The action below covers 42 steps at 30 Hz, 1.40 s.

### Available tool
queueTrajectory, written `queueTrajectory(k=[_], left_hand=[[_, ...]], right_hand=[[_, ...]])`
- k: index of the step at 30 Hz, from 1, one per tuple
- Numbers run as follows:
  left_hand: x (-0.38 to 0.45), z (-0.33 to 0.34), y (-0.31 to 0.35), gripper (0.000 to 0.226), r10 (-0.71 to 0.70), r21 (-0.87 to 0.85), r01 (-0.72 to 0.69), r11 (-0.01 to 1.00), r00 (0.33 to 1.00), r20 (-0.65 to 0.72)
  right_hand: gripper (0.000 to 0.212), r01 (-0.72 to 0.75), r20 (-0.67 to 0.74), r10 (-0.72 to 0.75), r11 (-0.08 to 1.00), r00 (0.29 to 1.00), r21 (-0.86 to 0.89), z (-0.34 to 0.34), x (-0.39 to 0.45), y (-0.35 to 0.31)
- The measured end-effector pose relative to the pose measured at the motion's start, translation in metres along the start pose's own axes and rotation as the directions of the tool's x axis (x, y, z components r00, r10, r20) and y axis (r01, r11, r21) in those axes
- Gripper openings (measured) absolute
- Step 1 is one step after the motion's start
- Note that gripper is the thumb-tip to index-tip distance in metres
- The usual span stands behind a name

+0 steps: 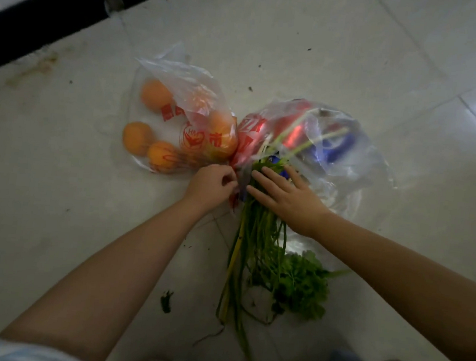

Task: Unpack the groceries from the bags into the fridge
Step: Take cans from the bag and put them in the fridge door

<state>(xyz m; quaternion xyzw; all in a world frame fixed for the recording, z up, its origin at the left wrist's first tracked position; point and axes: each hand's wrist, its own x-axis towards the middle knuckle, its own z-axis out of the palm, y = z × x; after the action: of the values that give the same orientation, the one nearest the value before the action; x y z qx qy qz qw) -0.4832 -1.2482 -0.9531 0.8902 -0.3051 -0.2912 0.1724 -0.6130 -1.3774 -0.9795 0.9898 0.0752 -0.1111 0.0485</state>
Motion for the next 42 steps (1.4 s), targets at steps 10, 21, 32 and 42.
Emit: queueTrajectory(k=[10, 21, 32, 42], left_hand=[[-0.008, -0.003, -0.020, 0.015, -0.056, -0.097, 0.049, 0.994, 0.996, -0.072], [-0.018, -0.014, -0.018, 0.016, -0.072, -0.160, 0.072, 0.985, 0.997, 0.002], [-0.007, -0.003, 0.023, 0.012, -0.070, -0.157, 0.049, 0.986, 0.989, -0.129], [-0.003, -0.001, 0.041, 0.029, -0.114, -0.327, 0.094, 0.940, 0.993, -0.042]], right_hand=[[0.022, -0.021, -0.437, -0.016, 0.997, 0.899, -0.078, 0.015, -0.007, 0.007], [0.008, 0.133, -0.110, -0.143, 0.987, 0.984, -0.092, -0.012, -0.007, -0.006], [0.050, 0.329, 0.372, -0.209, 0.896, 0.904, -0.297, -0.023, -0.094, 0.036], [0.056, 0.062, 0.726, -0.016, 0.997, 0.688, -0.037, -0.045, -0.098, 0.007]])
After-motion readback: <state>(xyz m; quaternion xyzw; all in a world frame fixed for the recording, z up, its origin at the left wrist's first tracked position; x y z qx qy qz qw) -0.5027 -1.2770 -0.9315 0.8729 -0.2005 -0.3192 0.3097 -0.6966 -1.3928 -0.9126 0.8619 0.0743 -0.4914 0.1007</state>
